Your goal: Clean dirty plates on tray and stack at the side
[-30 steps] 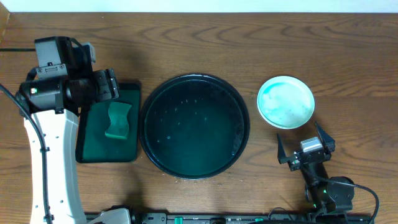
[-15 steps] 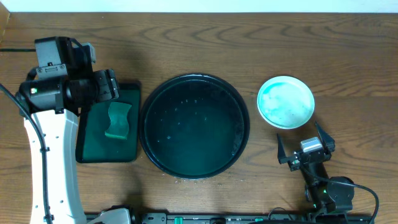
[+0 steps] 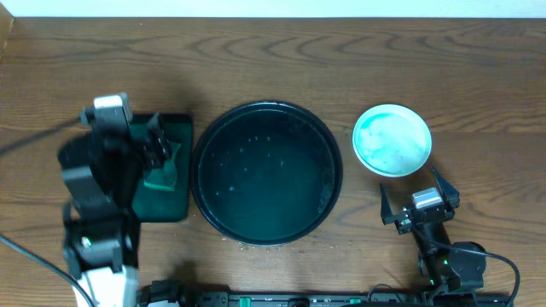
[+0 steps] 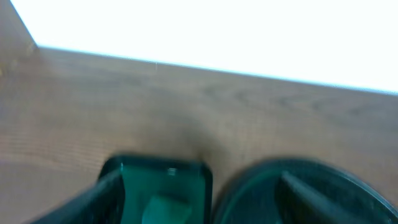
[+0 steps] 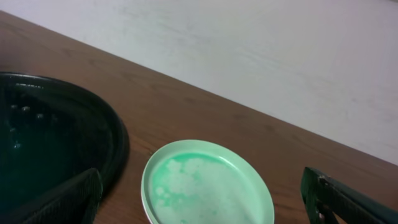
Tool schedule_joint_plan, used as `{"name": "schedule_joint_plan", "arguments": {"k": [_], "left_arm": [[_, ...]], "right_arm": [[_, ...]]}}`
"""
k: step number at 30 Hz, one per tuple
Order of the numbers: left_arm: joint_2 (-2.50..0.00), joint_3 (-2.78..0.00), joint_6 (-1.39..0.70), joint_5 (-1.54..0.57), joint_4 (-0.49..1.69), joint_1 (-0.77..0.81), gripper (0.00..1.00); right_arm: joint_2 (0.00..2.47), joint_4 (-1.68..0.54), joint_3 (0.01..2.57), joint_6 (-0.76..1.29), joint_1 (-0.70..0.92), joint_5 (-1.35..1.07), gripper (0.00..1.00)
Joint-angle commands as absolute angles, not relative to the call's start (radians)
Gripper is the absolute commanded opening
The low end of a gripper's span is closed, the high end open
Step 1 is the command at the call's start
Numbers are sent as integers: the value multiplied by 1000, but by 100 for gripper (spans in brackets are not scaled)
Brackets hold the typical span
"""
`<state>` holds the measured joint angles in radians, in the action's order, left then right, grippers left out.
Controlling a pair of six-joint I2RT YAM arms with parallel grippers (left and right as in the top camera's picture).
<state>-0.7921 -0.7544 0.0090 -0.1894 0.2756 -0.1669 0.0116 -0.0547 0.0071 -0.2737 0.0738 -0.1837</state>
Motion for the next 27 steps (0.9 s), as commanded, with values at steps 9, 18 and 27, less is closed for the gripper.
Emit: {"name": "schedule_joint_plan", "arguments": {"k": [9, 18, 27], "left_arm": [[-312, -218, 26, -181, 55, -164, 78], [-71, -31, 27, -63, 1, -164, 78], [-1, -4, 26, -42, 70, -164, 77]], "right_arm": [[6, -60, 6, -285, 58, -186, 99], [6, -59, 6, -285, 58, -186, 99], [6, -59, 6, -285, 58, -186, 99]]}}
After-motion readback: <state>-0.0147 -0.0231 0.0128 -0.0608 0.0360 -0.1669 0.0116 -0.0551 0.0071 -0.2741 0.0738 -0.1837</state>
